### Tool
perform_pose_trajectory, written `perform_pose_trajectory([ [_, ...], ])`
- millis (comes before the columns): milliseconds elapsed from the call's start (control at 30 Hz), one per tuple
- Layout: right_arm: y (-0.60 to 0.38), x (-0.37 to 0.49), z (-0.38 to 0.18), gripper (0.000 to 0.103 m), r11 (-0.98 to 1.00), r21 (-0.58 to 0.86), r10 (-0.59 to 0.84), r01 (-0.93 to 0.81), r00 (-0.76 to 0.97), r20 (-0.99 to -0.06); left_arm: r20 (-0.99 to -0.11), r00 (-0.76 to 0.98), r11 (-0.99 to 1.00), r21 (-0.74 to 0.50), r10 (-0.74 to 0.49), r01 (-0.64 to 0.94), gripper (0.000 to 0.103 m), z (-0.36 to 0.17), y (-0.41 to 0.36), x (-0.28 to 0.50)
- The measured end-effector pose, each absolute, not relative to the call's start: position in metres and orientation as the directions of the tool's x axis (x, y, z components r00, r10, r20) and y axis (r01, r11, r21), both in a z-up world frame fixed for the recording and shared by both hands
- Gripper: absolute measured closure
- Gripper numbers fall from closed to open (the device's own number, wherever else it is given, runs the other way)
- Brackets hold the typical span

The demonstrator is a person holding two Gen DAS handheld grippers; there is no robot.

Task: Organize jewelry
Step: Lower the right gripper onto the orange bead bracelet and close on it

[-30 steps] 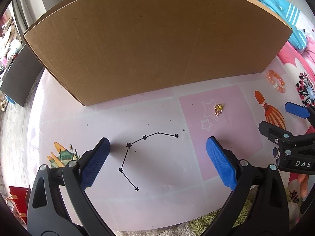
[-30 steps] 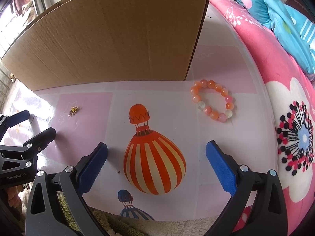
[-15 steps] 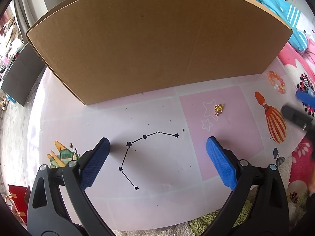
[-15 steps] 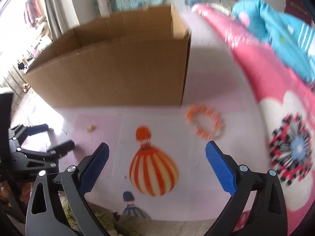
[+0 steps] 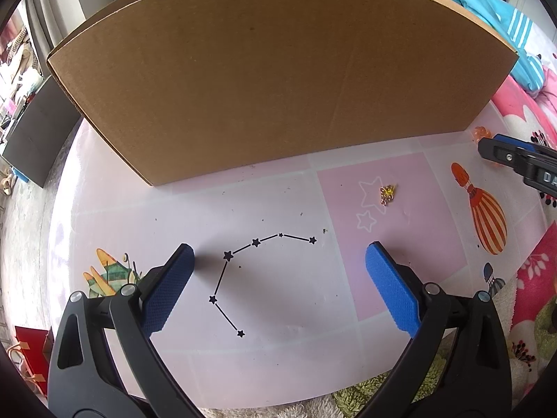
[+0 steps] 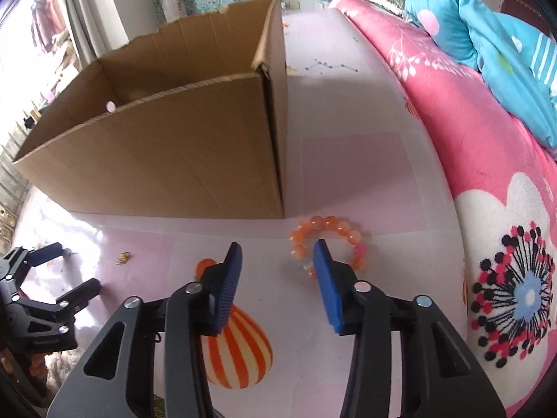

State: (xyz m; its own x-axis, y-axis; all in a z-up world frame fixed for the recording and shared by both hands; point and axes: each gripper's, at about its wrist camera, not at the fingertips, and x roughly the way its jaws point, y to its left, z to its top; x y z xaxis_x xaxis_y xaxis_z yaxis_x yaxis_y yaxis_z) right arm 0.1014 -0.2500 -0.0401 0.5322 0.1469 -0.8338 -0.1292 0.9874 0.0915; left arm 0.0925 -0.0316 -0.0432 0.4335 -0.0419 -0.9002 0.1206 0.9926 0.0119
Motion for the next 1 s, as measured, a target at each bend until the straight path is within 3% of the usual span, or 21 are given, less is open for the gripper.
perform_pose_trajectory([
  [400, -0.252, 0.113, -0.049, 0.079, 0.991, 0.045, 0.103, -0.126, 0.503, -0.858, -0.899, 0.435, 0.992, 0.012, -0.043, 0.123, 0.007, -0.042, -0.031, 0.092],
  [567, -0.247, 0.110, -0.048, 0.093, 0.988, 0.054, 0.118, -0.142, 0.493, -0.862, -0.899, 0.436, 0.992, 0.012, -0.043, 0.122, 0.007, -0.041, -0.030, 0.092],
  [1000, -0.244, 0.098, -0.047, 0.093, 0.977, 0.165, 0.209, -0.137, 0.453, -0.867, -0.898, 0.438, 0.992, 0.012, -0.043, 0.123, 0.007, -0.041, -0.030, 0.091],
])
